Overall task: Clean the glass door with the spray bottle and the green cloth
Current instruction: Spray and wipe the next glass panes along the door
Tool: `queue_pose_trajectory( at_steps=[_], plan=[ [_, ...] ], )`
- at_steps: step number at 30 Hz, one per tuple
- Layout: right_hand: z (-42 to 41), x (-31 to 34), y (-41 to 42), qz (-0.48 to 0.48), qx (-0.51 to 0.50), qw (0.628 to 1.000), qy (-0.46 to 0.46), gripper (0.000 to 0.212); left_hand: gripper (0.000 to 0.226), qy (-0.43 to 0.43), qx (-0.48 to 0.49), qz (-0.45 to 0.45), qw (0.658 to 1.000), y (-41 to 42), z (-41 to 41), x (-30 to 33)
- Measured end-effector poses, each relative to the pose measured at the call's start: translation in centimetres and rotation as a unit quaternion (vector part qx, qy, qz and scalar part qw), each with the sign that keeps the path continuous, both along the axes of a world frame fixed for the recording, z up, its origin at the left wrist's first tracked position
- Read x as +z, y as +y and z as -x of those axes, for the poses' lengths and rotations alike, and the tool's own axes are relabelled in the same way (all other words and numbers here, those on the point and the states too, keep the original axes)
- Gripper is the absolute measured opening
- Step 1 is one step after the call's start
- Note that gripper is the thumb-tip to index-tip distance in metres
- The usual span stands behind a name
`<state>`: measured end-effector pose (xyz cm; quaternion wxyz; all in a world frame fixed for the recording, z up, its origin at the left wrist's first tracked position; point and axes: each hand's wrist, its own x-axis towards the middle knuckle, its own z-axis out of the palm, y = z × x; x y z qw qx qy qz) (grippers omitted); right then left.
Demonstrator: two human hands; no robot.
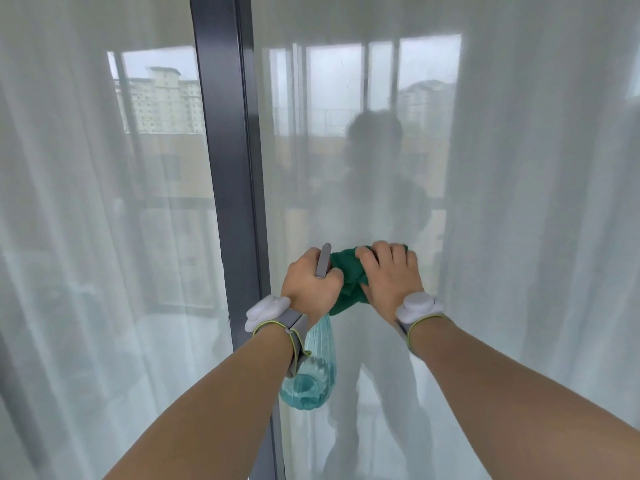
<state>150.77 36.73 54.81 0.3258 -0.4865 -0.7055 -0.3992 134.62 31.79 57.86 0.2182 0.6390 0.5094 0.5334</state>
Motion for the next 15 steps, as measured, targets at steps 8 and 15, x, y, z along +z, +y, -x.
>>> queue_pose_trajectory(
  at_steps=[8,15],
  plan=[
    [-2.5,3.6,-0.8,-0.017,-0.042,0.983,0.179,0.054,0.008,-0.01,0.032,0.002,0.999,1.3,0.1,-1.0],
    [-5.1,-1.1,-2.9,0.146,-0.022,0.989,0.031,0.05,0.01,-0.021,0.054,0.015,0.998,0.5,-2.2,-1.8]
  ],
)
